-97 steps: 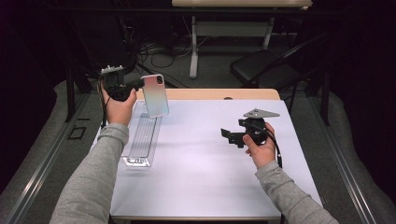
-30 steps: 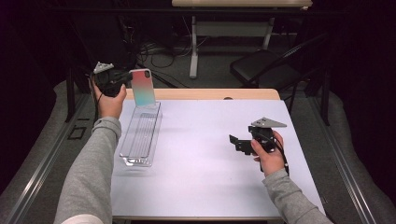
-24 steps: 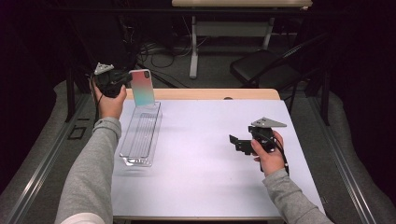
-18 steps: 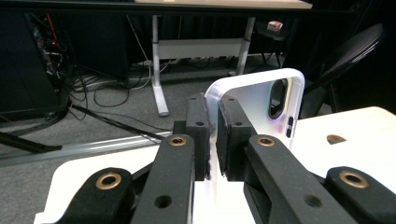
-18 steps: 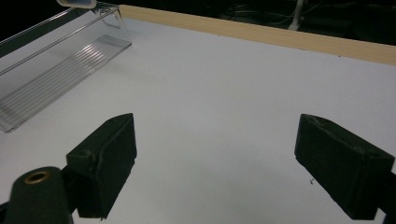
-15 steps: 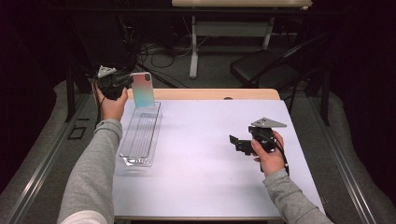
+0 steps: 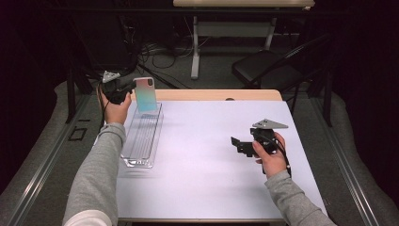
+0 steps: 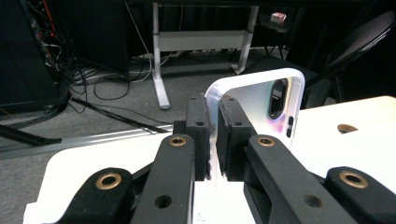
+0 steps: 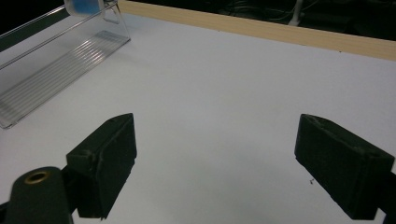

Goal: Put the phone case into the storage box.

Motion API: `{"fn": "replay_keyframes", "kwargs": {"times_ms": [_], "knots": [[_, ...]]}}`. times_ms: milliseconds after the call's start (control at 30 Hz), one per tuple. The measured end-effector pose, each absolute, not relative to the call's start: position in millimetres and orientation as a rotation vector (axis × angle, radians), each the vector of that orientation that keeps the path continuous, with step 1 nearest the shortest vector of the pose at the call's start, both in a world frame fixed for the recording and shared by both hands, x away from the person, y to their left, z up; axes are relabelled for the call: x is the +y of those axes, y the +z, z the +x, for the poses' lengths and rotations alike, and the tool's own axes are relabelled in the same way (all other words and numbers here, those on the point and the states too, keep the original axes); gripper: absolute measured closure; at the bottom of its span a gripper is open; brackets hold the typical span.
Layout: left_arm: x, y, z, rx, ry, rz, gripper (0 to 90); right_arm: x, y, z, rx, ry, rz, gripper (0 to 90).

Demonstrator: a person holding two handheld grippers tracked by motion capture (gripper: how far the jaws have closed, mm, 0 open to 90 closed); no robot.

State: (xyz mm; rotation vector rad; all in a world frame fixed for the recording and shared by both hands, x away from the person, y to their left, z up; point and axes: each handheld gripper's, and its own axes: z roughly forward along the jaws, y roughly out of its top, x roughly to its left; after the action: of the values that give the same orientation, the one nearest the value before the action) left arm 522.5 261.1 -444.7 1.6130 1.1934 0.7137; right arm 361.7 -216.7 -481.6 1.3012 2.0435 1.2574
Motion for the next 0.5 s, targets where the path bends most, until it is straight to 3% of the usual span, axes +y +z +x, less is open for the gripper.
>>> {"fn": "replay_keyframes", "kwargs": {"times_ms": [500], "knots": [[251.3,-454.5,528.4,1.192,0.700,1.655,84.5,-218.8,-480.9,360.7,2.035,1.264,1.304,12.5]]}}
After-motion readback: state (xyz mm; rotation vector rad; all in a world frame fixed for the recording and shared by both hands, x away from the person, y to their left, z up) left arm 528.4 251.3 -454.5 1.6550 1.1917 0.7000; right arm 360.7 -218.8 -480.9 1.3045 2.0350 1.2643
